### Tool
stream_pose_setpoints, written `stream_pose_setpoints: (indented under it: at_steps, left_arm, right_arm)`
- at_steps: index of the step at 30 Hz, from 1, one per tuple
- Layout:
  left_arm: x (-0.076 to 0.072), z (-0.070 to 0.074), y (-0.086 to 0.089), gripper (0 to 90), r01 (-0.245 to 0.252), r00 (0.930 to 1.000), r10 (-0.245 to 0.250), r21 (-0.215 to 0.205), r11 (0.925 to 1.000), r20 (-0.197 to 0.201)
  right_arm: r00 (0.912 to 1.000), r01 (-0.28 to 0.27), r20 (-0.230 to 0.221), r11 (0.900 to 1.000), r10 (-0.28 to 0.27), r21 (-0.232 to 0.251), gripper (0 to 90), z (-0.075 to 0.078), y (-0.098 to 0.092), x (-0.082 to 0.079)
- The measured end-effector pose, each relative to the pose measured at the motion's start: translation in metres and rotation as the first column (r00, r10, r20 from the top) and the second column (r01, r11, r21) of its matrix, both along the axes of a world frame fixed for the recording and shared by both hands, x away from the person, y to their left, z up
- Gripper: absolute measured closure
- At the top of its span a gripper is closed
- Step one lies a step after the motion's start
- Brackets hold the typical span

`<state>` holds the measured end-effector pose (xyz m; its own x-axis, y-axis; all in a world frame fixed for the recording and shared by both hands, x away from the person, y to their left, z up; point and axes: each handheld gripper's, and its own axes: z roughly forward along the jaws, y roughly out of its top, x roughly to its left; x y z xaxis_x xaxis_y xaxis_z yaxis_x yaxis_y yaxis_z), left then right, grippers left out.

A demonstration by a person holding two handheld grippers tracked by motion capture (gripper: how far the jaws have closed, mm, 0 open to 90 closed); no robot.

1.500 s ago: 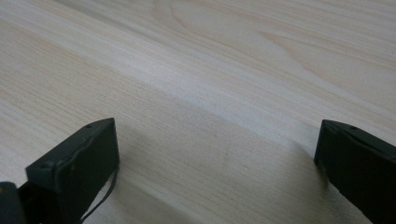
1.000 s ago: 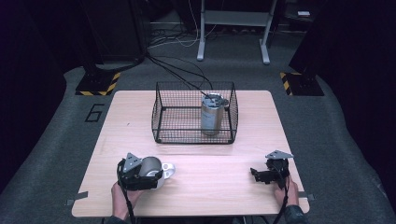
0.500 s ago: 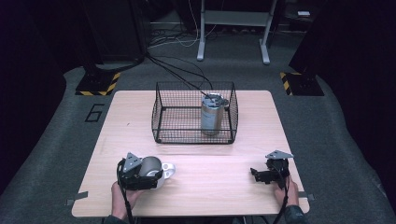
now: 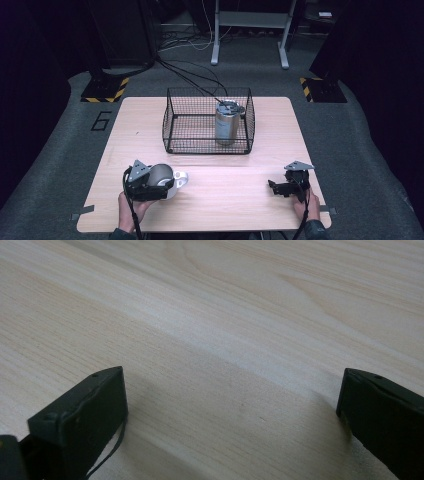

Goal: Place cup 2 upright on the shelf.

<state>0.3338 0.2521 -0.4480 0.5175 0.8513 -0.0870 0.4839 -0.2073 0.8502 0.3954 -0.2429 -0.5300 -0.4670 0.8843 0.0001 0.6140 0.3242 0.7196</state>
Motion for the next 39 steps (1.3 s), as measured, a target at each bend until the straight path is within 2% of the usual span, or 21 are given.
stream_pose_setpoints:
  at_steps: [15,18,28,30,39]
  left_arm:
    - [0.009,0.018,-0.002,6.2,0.026,0.9993,-0.027,0.009,0.9996,0.028]
    - [0.012,0.023,-0.003,6.2,0.037,0.9988,-0.038,0.026,0.9990,0.032]
    - [0.020,0.037,-0.007,6.2,0.054,0.9968,-0.056,0.034,0.9979,0.056]
    - [0.023,0.041,-0.009,6.2,0.063,0.9961,-0.066,0.047,0.9969,0.058]
    - [0.030,0.047,-0.012,6.2,0.069,0.9949,-0.072,0.052,0.9963,0.071]
  right_arm:
    - [1.0000,-0.001,0.000,1.000,0.001,-0.001,0.0,0.000,0.000,0.000]
    - [1.0000,0.000,0.000,1.000,0.000,0.000,0.0,0.000,0.000,0.000]
    - [1.0000,0.000,0.000,1.000,0.000,0.000,0.0,0.000,0.000,0.000]
    - [1.0000,0.000,0.000,1.000,0.000,0.000,0.0,0.000,0.000,0.000]
    - [1.0000,0.000,0.000,1.000,0.000,0.000,0.0,0.000,0.000,0.000]
